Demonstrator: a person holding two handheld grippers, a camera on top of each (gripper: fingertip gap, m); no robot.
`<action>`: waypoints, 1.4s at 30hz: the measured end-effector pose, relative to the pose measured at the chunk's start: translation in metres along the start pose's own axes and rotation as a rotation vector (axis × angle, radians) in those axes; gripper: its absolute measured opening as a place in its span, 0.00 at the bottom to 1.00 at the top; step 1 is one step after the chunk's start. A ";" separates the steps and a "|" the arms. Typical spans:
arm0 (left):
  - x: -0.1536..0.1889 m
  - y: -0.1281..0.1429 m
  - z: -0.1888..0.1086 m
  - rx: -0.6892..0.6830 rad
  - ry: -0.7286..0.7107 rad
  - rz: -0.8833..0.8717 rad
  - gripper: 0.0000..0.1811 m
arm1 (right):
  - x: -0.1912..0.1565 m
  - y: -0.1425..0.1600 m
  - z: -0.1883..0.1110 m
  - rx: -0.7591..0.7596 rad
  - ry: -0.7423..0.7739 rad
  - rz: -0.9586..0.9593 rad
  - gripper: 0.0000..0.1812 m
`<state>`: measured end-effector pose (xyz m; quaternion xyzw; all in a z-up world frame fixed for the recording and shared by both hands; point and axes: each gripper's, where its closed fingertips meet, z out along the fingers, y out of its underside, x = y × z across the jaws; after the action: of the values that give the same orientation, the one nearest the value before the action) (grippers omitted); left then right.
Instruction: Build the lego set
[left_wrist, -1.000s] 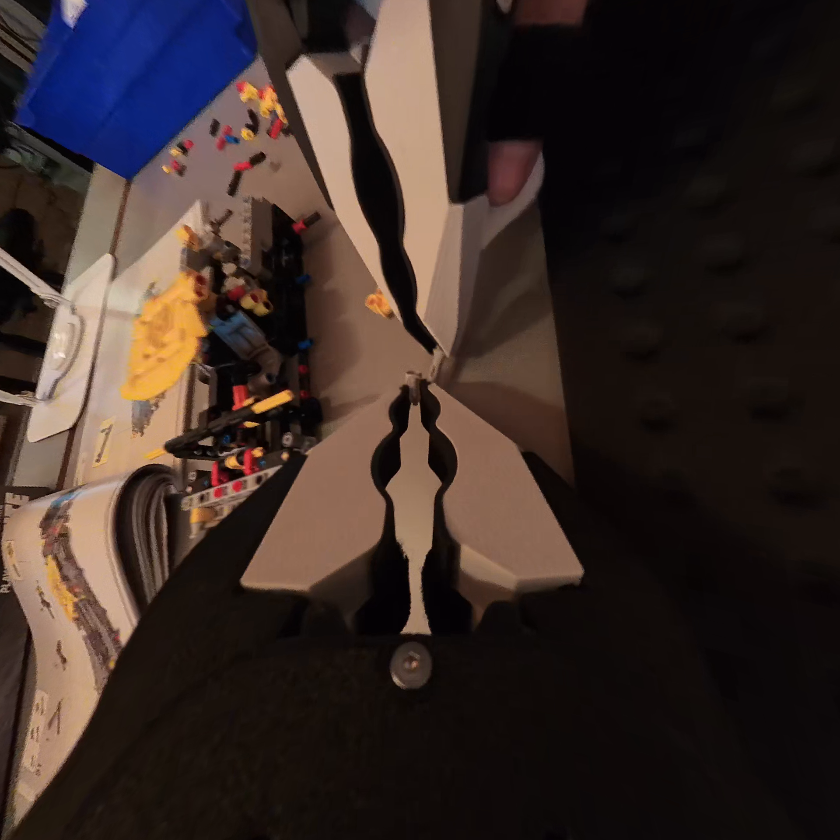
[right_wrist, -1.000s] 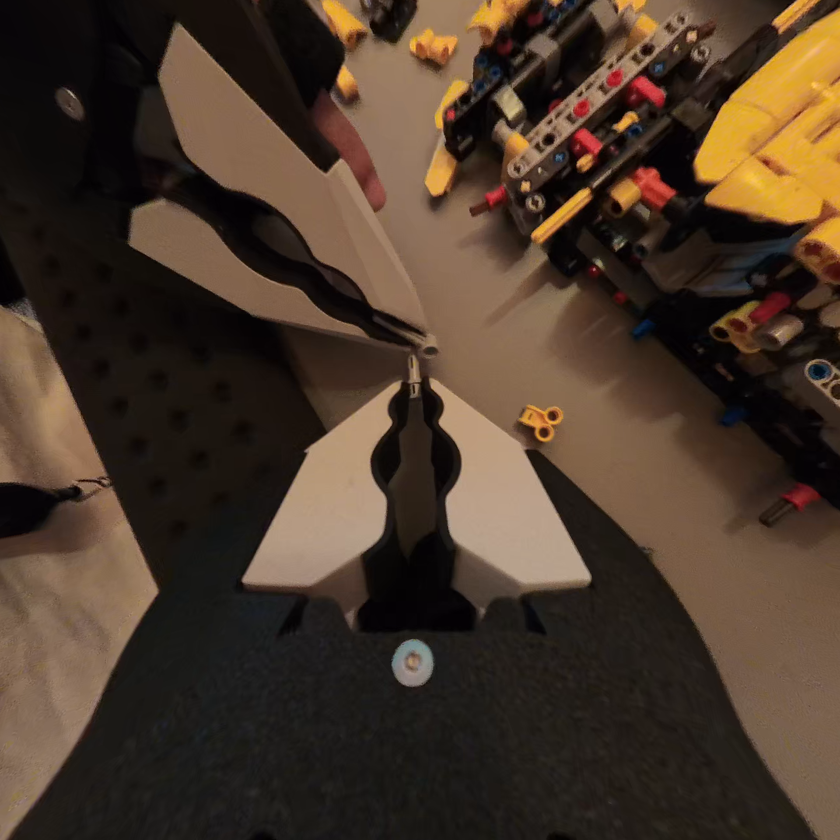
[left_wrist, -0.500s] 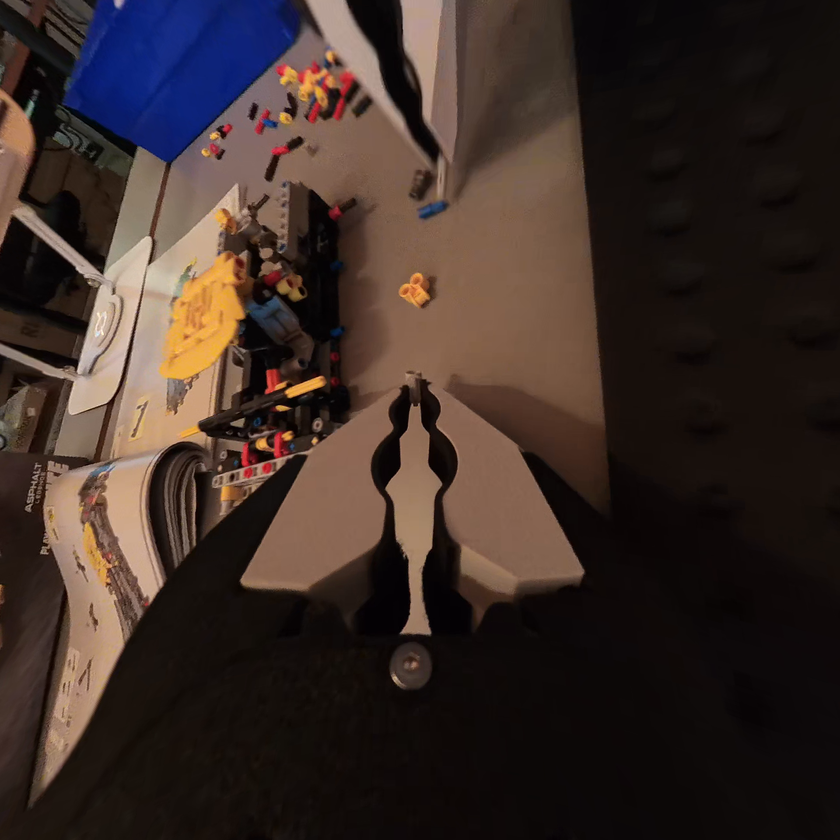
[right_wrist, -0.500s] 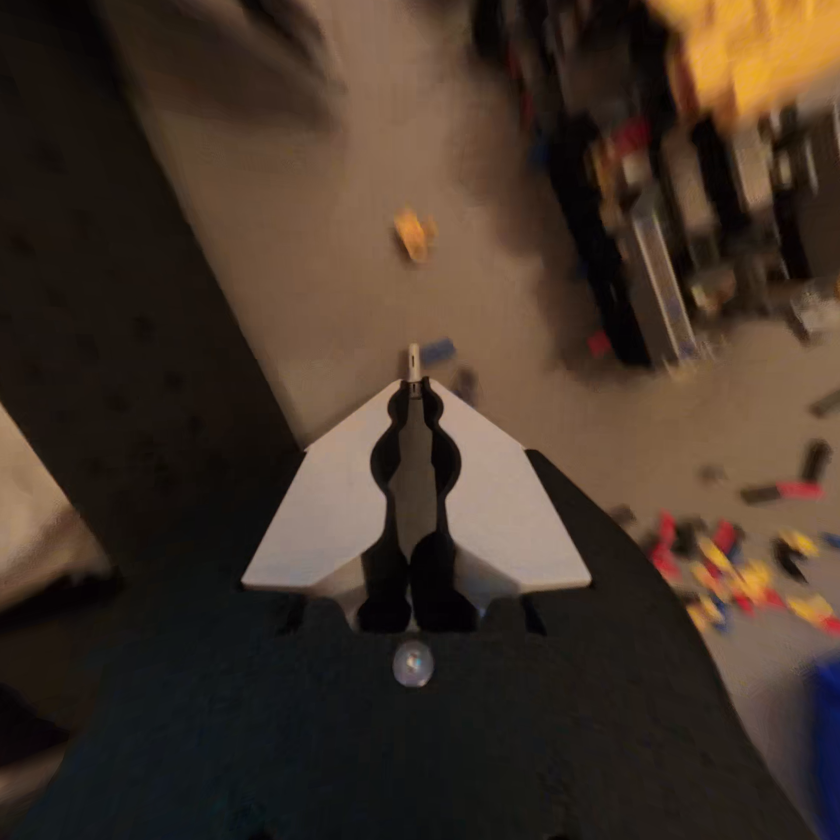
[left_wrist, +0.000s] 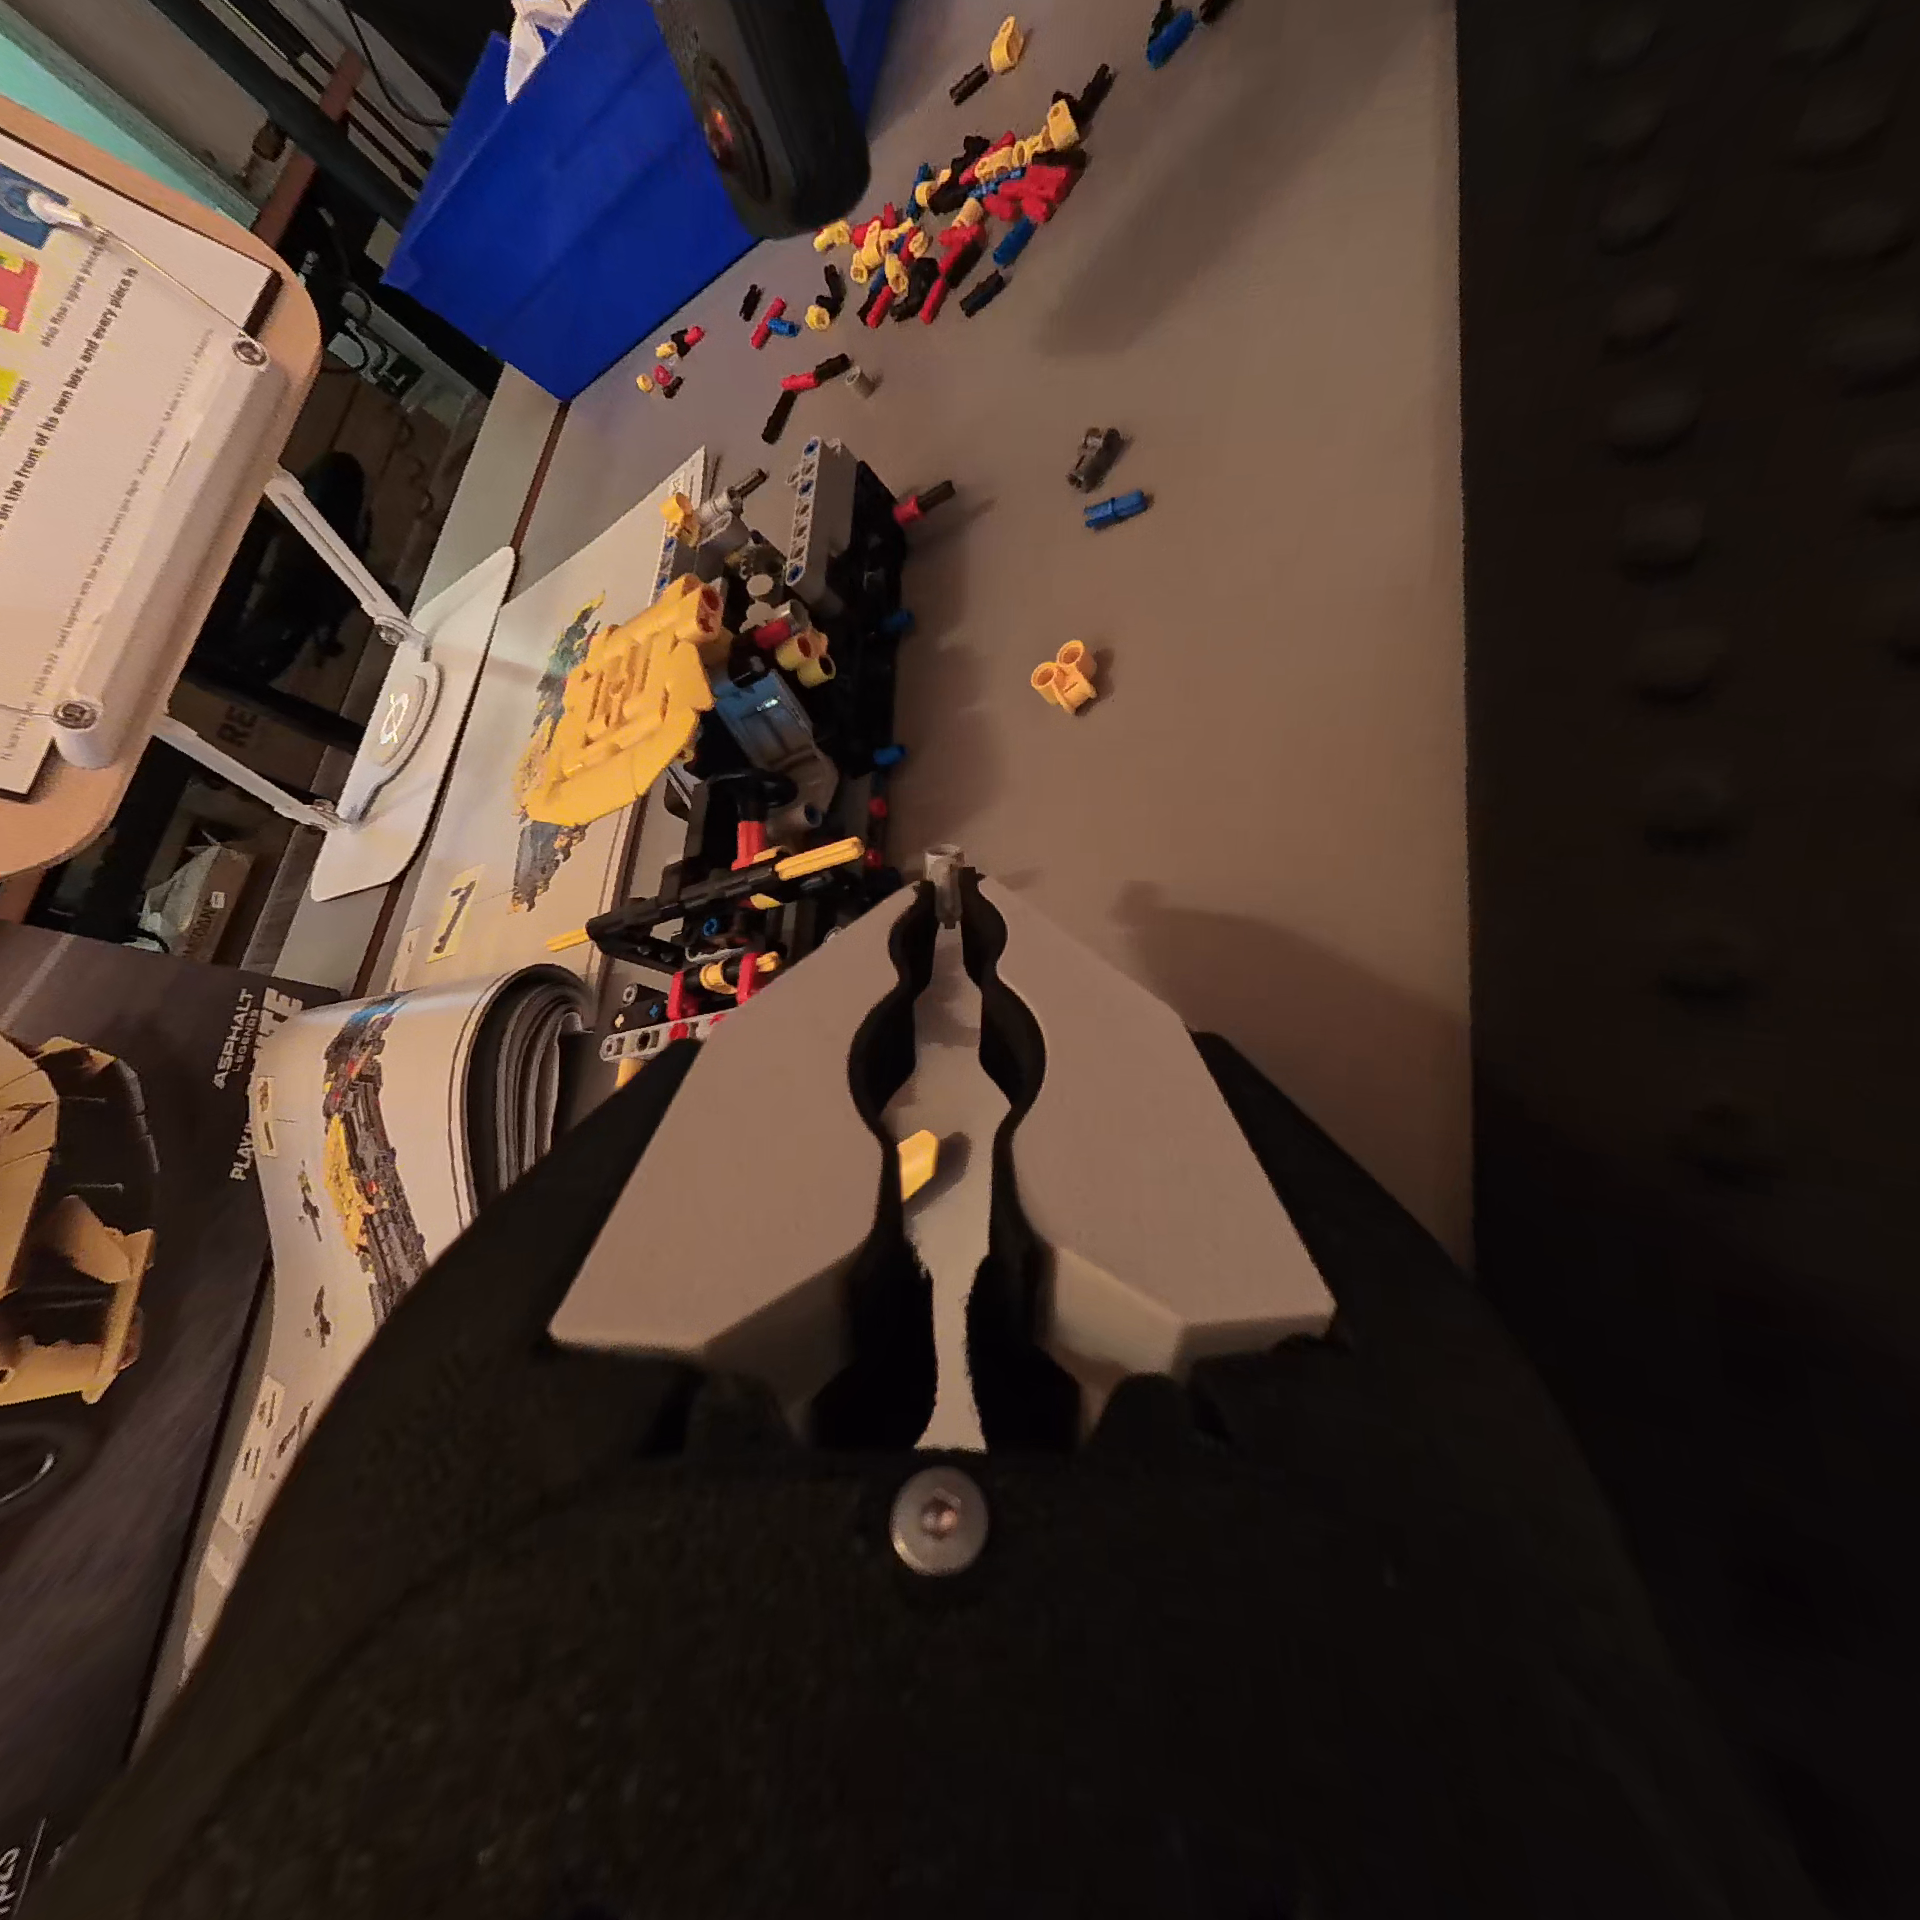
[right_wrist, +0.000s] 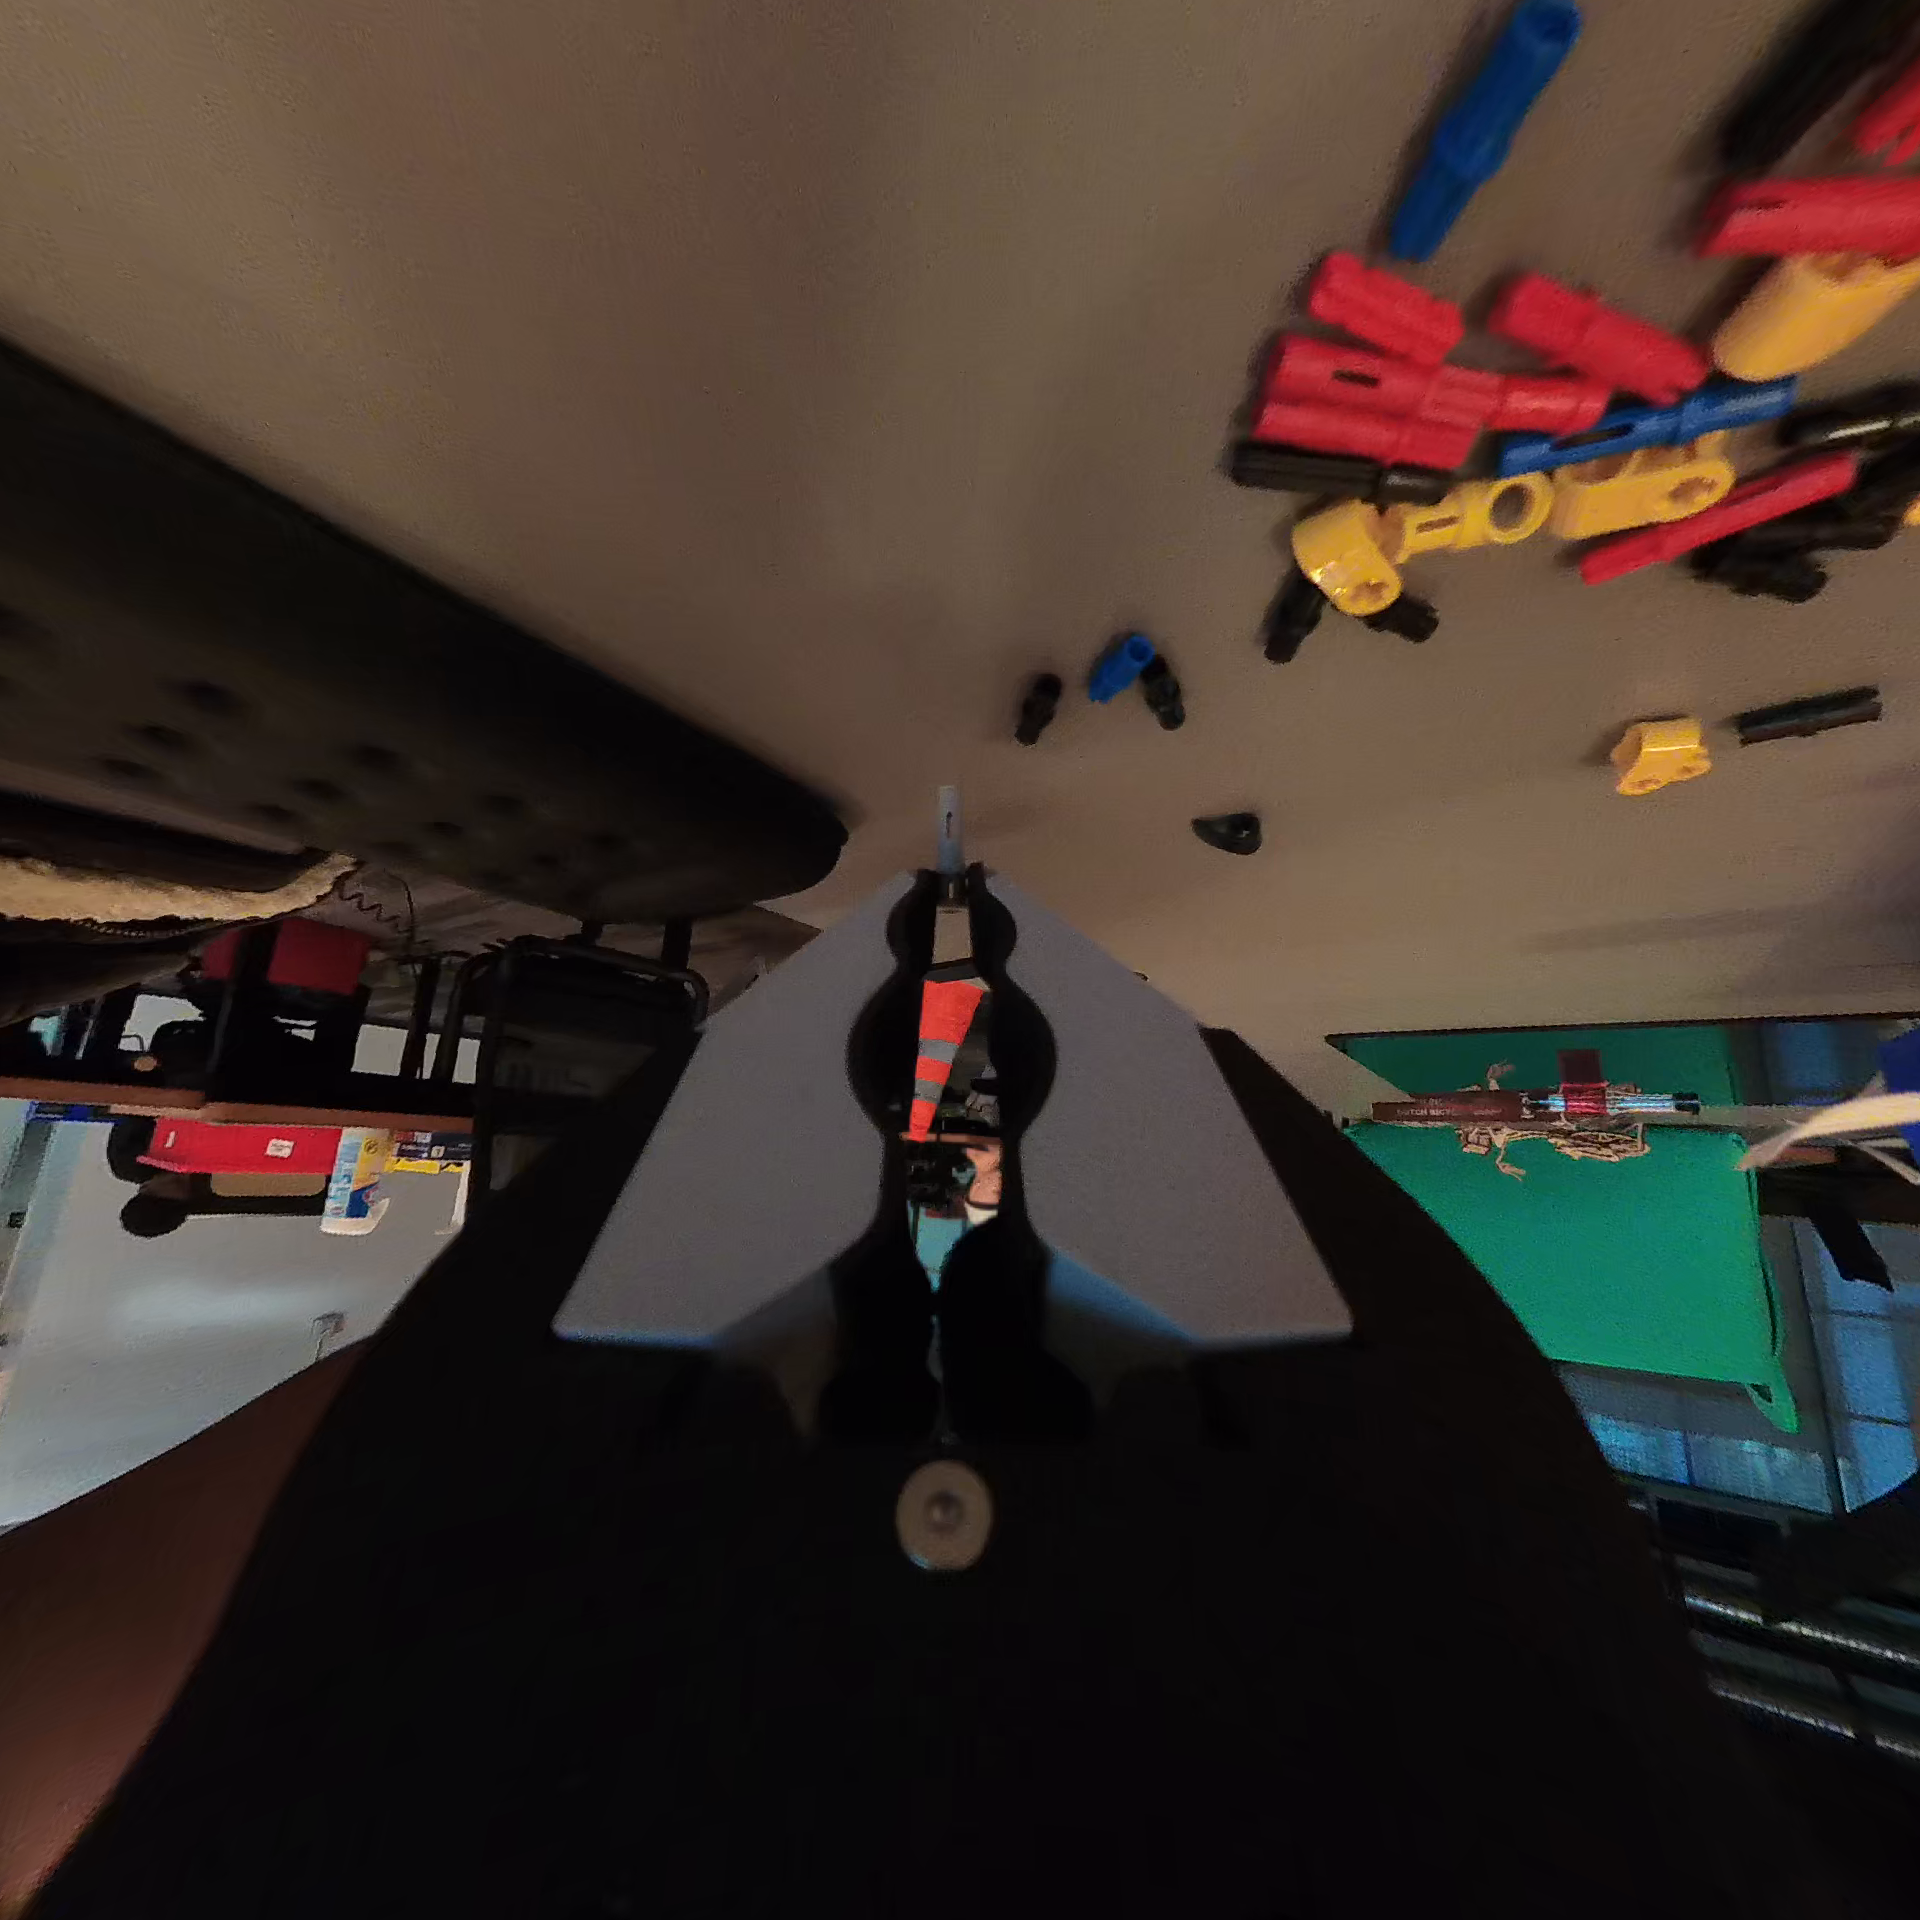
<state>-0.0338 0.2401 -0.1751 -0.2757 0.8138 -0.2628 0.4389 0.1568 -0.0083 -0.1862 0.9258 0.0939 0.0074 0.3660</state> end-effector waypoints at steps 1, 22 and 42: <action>0.001 0.001 0.000 -0.003 0.003 0.002 0.02 | 0.001 0.002 0.002 -0.013 -0.002 0.009 0.02; 0.004 0.004 0.002 -0.023 0.022 0.008 0.02 | 0.001 0.011 0.024 -0.133 -0.049 0.066 0.03; 0.006 0.005 0.002 -0.024 0.032 0.013 0.02 | 0.000 0.012 0.026 -0.122 -0.050 0.077 0.03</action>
<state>-0.0362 0.2391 -0.1825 -0.2716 0.8255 -0.2547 0.4242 0.1607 -0.0340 -0.1970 0.9046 0.0485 0.0042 0.4235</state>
